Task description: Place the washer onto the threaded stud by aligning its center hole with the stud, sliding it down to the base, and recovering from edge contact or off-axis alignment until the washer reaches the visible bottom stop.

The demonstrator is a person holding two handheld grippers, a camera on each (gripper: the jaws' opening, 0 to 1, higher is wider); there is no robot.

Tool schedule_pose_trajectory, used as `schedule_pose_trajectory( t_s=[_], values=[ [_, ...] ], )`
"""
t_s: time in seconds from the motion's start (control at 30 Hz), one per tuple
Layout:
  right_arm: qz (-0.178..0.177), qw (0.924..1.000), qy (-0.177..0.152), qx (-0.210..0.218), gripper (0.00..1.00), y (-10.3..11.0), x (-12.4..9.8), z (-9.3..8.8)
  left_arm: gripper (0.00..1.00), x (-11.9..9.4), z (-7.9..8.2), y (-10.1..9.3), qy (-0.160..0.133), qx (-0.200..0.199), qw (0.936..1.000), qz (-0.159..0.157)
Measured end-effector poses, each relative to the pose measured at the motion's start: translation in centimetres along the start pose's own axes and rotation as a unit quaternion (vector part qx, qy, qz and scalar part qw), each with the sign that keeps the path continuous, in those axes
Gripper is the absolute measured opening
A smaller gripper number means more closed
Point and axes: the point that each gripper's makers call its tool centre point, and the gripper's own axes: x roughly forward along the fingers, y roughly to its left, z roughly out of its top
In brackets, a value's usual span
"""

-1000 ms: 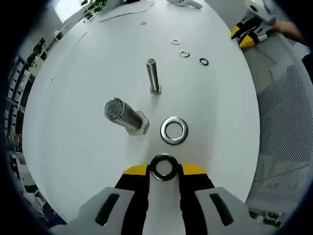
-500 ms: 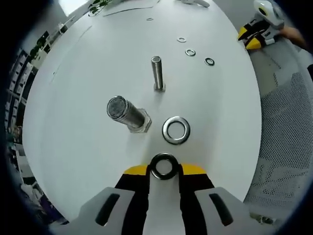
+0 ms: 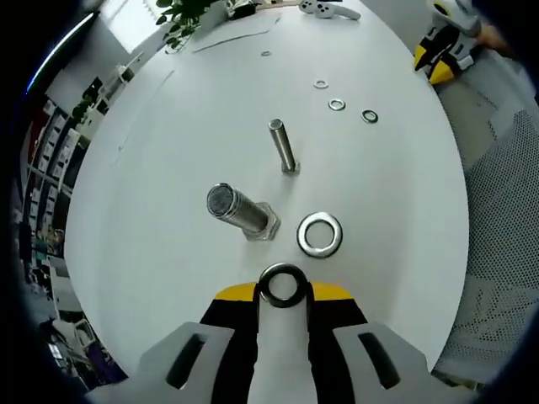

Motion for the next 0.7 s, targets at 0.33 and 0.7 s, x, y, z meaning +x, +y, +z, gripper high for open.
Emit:
schedule_pose_trajectory(
  t_s=[0.33,0.7],
  values=[
    [-0.001,1.0000,0.003,0.001,0.23,0.0,0.0,-0.1,0.19,-2.3,1.2,0.2,-0.032,-0.002,0.9993,0.017],
    [-0.001,1.0000,0.005,0.000,0.23,0.0,0.0,-0.1,0.19,-4.3,3.2,1.1,-0.062,0.012,0.9971,0.041]
  ],
)
